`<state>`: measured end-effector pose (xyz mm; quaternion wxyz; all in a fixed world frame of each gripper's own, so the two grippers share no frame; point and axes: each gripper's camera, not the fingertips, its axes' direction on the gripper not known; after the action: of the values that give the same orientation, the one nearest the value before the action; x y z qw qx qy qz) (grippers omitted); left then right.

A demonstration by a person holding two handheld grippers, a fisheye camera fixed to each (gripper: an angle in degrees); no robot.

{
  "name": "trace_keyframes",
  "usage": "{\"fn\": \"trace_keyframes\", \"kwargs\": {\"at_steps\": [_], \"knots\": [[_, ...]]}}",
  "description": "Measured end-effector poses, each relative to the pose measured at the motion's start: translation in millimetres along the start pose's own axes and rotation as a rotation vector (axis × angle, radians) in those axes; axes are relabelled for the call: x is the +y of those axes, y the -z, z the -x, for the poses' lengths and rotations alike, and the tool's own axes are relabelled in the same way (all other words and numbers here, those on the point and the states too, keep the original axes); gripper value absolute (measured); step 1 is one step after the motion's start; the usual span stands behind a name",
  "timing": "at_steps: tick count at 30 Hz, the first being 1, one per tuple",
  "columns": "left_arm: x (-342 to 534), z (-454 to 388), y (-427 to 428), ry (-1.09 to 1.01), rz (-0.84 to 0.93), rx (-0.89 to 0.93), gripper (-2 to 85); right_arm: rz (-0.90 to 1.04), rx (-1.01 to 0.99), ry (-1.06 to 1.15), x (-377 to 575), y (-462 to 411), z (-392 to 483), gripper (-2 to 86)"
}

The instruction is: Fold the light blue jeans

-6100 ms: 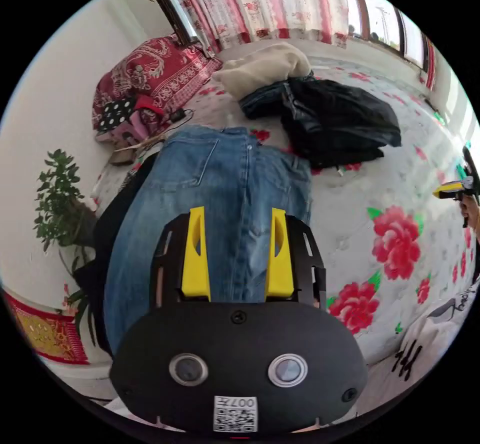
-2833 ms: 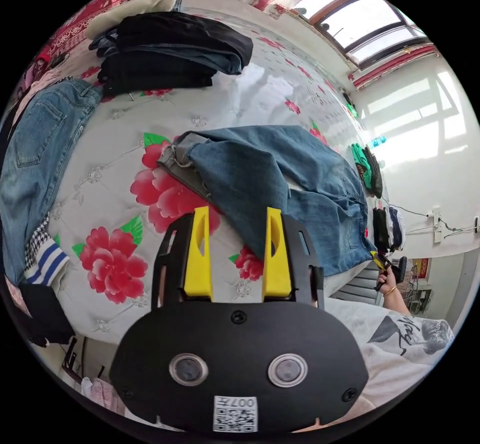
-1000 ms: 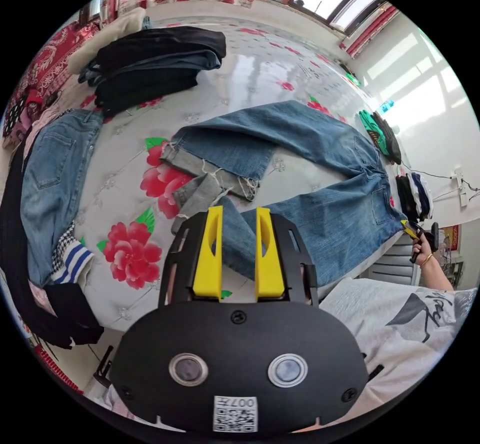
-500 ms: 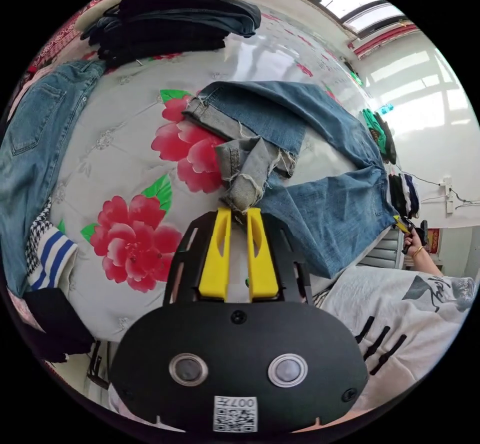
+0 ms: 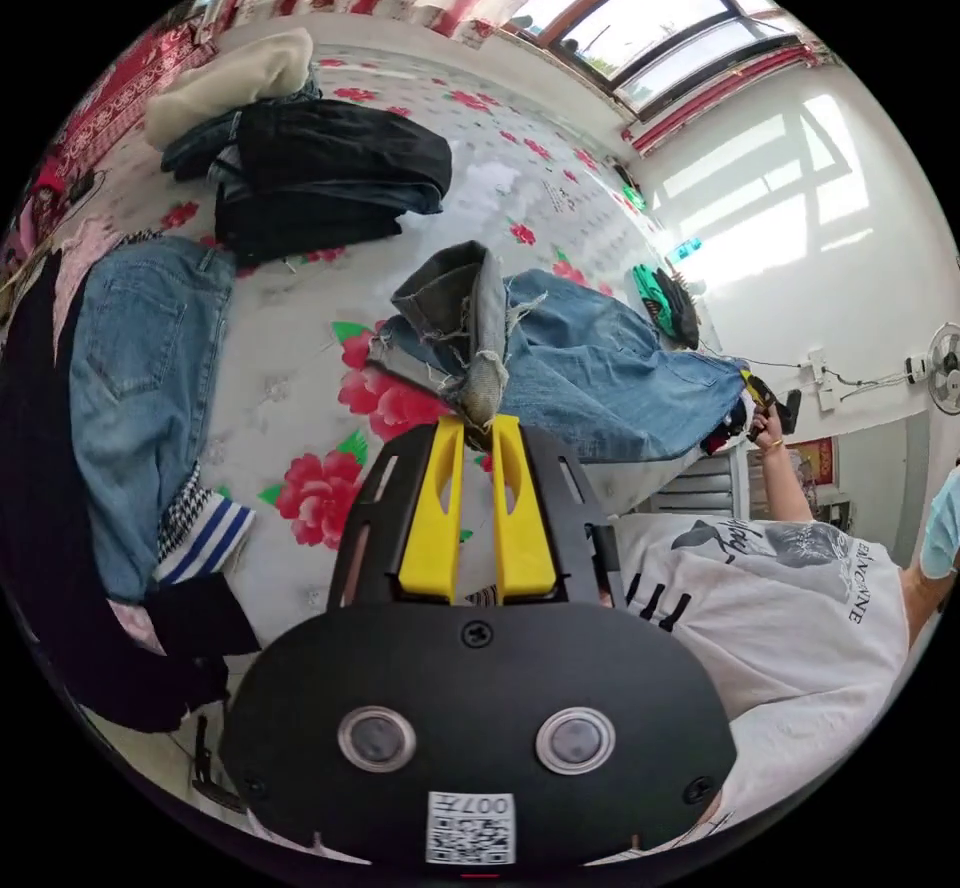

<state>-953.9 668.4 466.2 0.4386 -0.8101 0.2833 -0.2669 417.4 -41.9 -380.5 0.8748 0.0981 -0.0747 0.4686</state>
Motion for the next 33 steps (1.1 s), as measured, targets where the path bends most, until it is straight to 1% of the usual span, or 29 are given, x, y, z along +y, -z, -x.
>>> {"fn": "trace_keyframes", "kwargs": {"at_steps": [1,2,3,4,6,7,9,10,14,17,19,24,26,27,28,30,33], "knots": [[8,11,-6,0.047,0.013,0.011,4.9,0.029,0.017,0.005,10,-7,-8,0.0],[28,32,-22,0.145,0.036,0.053,4.9,0.053,0.02,-0.003,16,-14,-14,0.0],[49,48,-41,0.229,0.057,0.095,4.9,0.117,0.015,-0.039,30,-30,-30,0.0],[59,53,-50,0.259,0.065,0.108,4.9,0.173,0.028,-0.105,48,-48,-50,0.0],[95,60,-77,0.352,0.092,0.1,4.7,0.237,0.05,-0.211,76,-70,-81,-0.1],[103,59,-80,0.365,0.091,0.095,4.7,0.297,0.052,-0.277,92,-81,-100,-0.1],[125,51,-78,0.376,0.056,0.108,4.6,0.325,0.071,-0.295,107,-82,-113,-0.1],[129,48,-77,0.371,0.052,0.115,4.6,0.317,0.046,-0.271,110,-76,-116,-0.1],[153,32,-85,0.383,0.111,0.01,4.5,0.282,0.001,-0.178,110,-57,-109,0.0],[161,33,-101,0.46,0.115,0.029,4.6,0.392,0.098,-0.165,119,-77,-118,0.1],[161,29,-106,0.479,0.096,0.036,4.6,0.467,0.135,-0.218,132,-101,-137,0.4],[163,13,-106,0.508,0.076,0.008,5.2,0.411,0.08,-0.29,141,-110,-156,2.2],[170,7,-99,0.533,0.043,-0.014,5.2,0.407,0.127,-0.272,140,-107,-157,2.8],[175,3,-93,0.551,0.023,-0.04,5.3,0.402,0.184,-0.261,140,-103,-157,3.2],[178,0,-90,0.558,0.013,-0.052,5.3,0.387,0.246,-0.244,138,-99,-155,3.5],[183,-15,-79,0.566,-0.023,-0.112,5.8,0.348,0.302,-0.191,133,-96,-145,3.8],[170,-43,-77,0.504,-0.049,-0.157,5.5,0.291,0.312,-0.025,118,-114,-109,4.0]]}}
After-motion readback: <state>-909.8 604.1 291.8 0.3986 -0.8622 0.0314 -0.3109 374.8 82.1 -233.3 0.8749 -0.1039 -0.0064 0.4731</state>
